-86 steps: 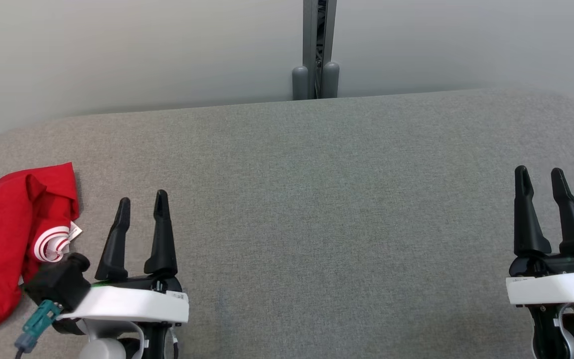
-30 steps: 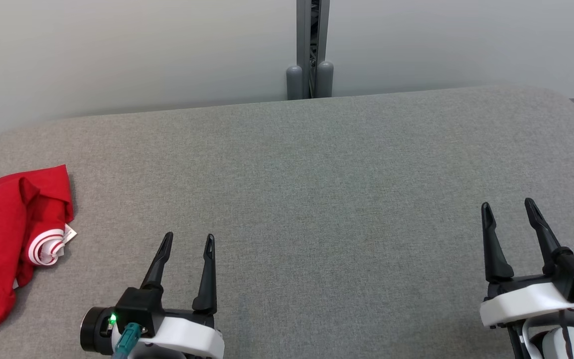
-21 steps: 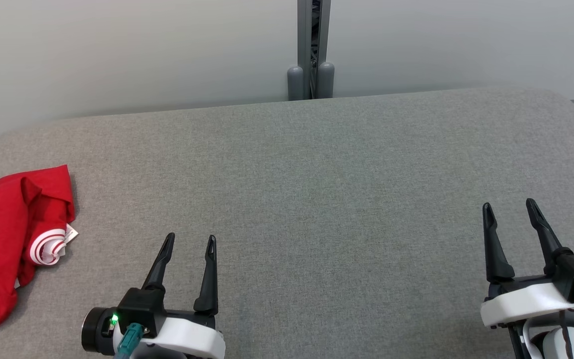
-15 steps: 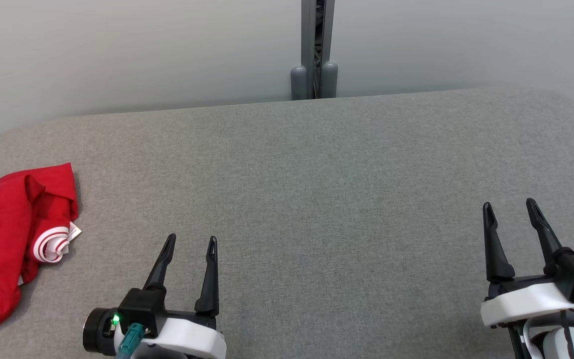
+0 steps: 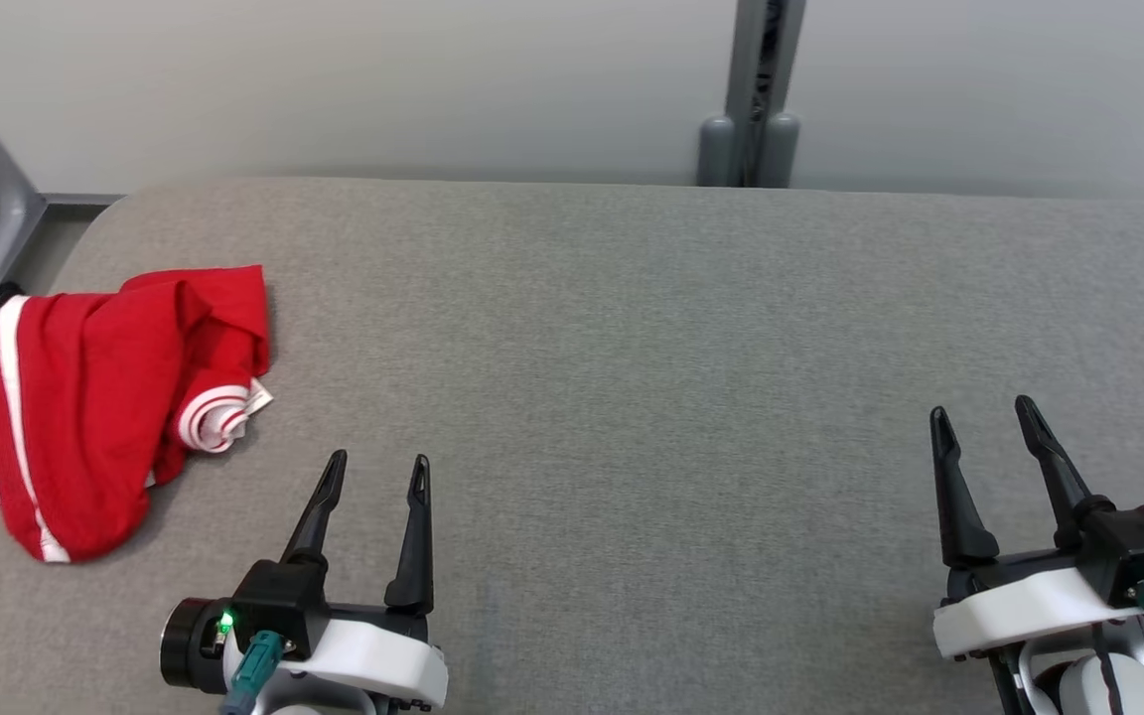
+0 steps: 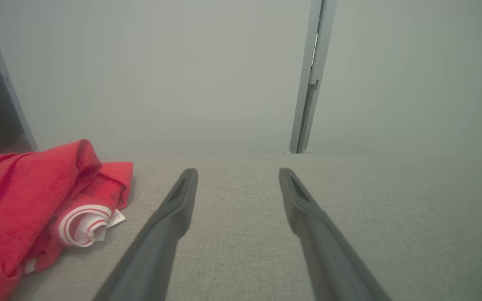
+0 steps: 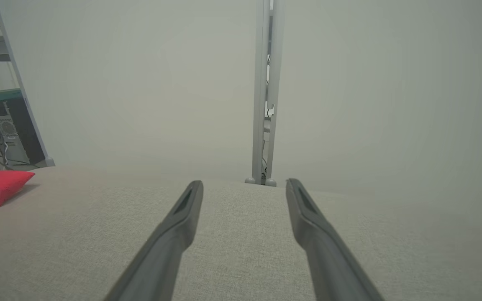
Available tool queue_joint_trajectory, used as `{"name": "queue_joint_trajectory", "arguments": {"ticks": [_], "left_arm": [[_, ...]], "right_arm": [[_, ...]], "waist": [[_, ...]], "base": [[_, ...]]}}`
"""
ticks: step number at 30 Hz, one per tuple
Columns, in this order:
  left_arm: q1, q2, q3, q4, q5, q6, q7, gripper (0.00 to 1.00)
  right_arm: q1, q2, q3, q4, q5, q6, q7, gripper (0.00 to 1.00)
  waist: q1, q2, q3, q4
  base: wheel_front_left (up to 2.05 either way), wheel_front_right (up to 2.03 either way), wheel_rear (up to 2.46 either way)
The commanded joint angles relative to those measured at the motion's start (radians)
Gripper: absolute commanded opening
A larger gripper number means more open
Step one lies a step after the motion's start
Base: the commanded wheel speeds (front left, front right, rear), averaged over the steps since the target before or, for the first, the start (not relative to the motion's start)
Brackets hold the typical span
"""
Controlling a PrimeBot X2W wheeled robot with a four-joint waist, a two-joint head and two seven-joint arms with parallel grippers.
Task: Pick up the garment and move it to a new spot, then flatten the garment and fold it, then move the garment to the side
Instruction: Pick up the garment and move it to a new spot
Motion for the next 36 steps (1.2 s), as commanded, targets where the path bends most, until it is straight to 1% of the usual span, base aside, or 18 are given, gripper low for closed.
{"name": "queue_joint_trajectory", "arguments": {"ticks": [1,12,20,23,28,36], "left_arm": [[-0.006,0.005,0.006,-0.002,0.009,-0.004,-0.005,1.0],[0.027,0.005,0.016,-0.004,0.014,-0.006,-0.005,1.0],[0.048,0.004,0.025,-0.014,0.015,-0.003,-0.005,1.0],[0.056,0.005,0.027,-0.013,0.016,-0.007,-0.005,1.0],[0.058,0.004,0.029,-0.011,0.013,-0.006,-0.005,1.0],[0.066,0.005,0.031,-0.019,0.014,-0.003,-0.005,1.0]], "right_arm": [[0.003,-0.006,0.001,-0.003,0.003,0.002,-0.006,1.0],[0.017,-0.006,0.029,-0.003,0.017,0.002,-0.006,1.0],[0.025,-0.006,0.052,0.001,0.011,0.002,-0.006,1.0],[0.028,-0.006,0.052,0.002,0.018,0.002,-0.006,1.0],[0.035,-0.007,0.058,0.007,0.019,0.002,-0.006,1.0],[0.027,-0.006,0.061,0.013,0.02,0.002,-0.006,1.0]], "waist": [[0.0,0.0,0.007,0.049],[0.0,0.0,-0.014,0.252],[0.0,0.0,-0.026,0.365],[0.0,0.0,-0.031,0.391],[0.0,0.0,-0.038,0.41],[0.0,0.0,-0.039,0.411]], "base": [[0.0,0.0,0.0],[0.0,0.0,0.0],[0.0,0.0,0.0],[0.0,0.0,0.0],[0.0,0.0,0.0],[0.0,0.0,0.0]]}}
